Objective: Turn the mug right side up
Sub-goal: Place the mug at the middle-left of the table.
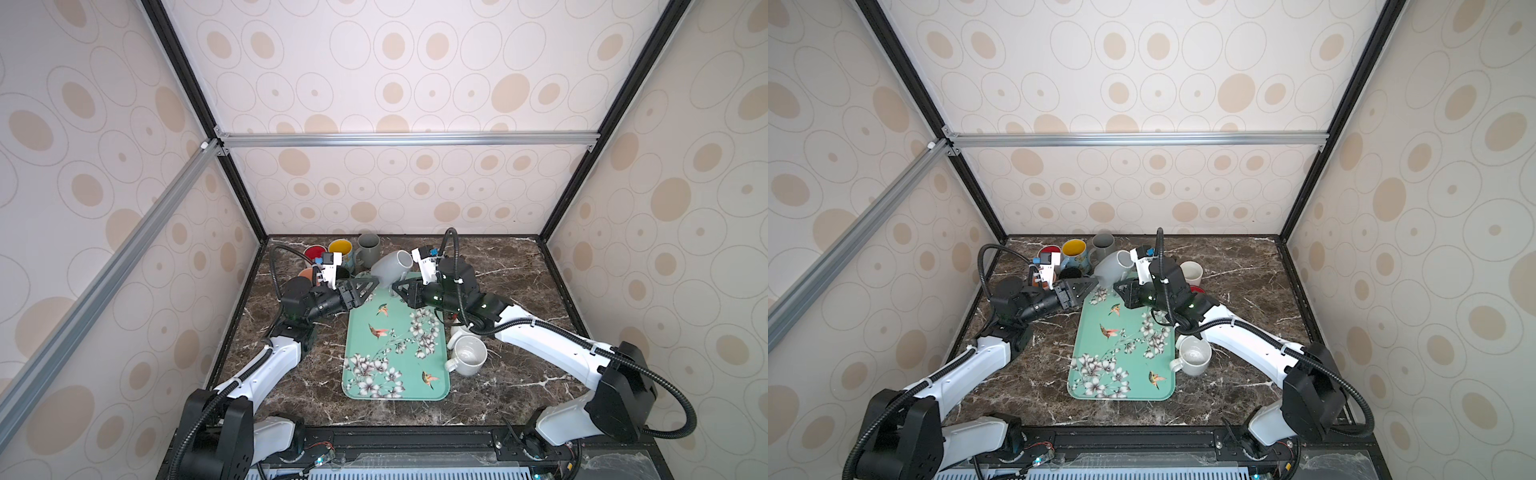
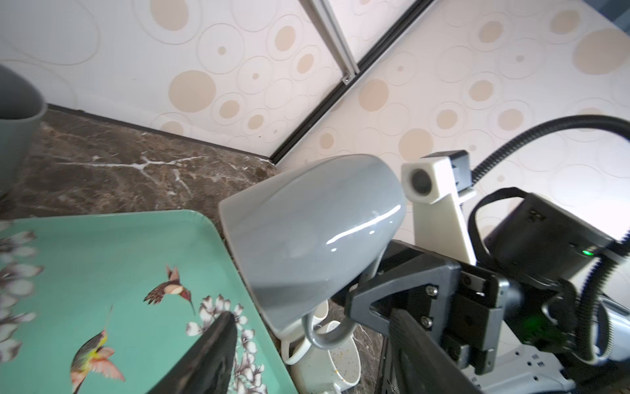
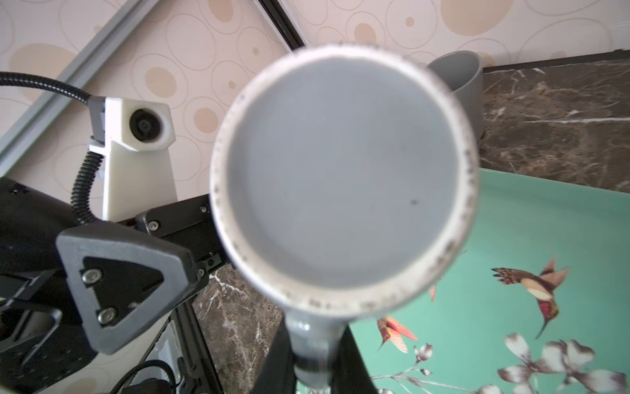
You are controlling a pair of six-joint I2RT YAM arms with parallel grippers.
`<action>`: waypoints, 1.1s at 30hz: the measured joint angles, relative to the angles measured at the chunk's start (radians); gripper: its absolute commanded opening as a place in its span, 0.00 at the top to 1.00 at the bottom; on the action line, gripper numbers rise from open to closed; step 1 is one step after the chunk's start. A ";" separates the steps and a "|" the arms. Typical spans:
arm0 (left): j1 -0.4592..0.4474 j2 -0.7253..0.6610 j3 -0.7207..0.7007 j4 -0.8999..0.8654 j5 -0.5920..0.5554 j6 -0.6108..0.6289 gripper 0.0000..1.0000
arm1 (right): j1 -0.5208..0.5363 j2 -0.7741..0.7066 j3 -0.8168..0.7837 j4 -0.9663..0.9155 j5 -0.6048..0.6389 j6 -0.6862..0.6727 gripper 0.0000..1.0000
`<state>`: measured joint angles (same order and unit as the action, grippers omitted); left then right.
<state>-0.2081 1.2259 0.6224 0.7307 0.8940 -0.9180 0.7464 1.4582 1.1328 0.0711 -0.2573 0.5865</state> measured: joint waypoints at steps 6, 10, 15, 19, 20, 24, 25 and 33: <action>0.001 0.053 -0.018 0.249 0.072 -0.165 0.31 | -0.001 0.000 0.000 0.086 -0.083 0.080 0.98; 0.002 0.063 -0.021 0.380 0.102 -0.258 0.34 | -0.001 0.000 0.000 0.137 -0.124 0.119 0.98; 0.016 0.088 -0.022 0.530 0.122 -0.369 0.42 | -0.001 0.000 -0.002 0.186 -0.161 0.153 0.98; 0.023 0.103 -0.022 0.610 0.131 -0.438 0.52 | -0.001 0.000 -0.002 0.211 -0.193 0.175 0.98; 0.023 0.104 -0.022 0.623 0.134 -0.449 0.55 | -0.001 0.000 -0.002 0.214 -0.207 0.182 0.98; 0.026 0.104 -0.022 0.649 0.147 -0.481 0.69 | -0.001 0.009 0.000 0.228 -0.254 0.205 0.98; 0.027 0.104 -0.022 0.652 0.151 -0.485 0.73 | -0.001 0.013 0.001 0.232 -0.267 0.212 0.98; 0.029 0.077 -0.021 0.681 0.195 -0.473 0.95 | -0.002 0.041 0.001 0.229 -0.312 0.281 0.83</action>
<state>-0.1795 1.3033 0.6014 1.4113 1.0885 -1.3911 0.7441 1.4994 1.1339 0.2996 -0.5690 0.8673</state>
